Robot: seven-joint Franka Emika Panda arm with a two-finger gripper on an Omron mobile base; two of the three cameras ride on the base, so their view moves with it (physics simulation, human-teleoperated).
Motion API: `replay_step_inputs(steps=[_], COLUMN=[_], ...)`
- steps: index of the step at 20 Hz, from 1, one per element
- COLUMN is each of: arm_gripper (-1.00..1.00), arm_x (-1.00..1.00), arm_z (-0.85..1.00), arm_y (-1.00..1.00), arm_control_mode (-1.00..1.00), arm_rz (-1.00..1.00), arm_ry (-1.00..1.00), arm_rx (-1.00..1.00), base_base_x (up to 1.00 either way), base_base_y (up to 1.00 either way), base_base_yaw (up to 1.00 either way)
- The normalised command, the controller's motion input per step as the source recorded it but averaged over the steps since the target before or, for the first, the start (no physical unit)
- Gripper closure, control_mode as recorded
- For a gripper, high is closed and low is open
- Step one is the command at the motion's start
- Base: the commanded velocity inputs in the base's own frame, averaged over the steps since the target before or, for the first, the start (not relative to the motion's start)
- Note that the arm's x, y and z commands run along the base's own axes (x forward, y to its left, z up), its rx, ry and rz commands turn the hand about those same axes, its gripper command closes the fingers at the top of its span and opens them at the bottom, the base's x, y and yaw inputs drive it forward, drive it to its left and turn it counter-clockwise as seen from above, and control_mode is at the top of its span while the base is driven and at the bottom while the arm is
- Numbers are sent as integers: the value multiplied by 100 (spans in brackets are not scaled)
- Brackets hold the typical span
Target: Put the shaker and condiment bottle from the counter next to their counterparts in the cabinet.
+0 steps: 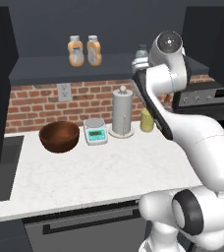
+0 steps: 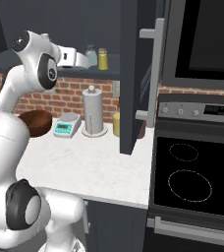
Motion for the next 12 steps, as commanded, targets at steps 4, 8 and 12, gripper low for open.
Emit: replay_step_inputs(steps=[4, 8, 12], arm_gripper=[-100, -100, -100], arm_x=[-100, -100, -100], arm_z=[27, 28, 34], arm_y=[0, -5, -12], arm_control_mode=[-100, -100, -100], arm_rz=[12, 31, 33], arm_ry=[-18, -37, -48], arm_rx=[9, 12, 14], base_base_x=[0, 0, 0], base_base_y=[0, 0, 0], base_base_yaw=[0, 0, 0])
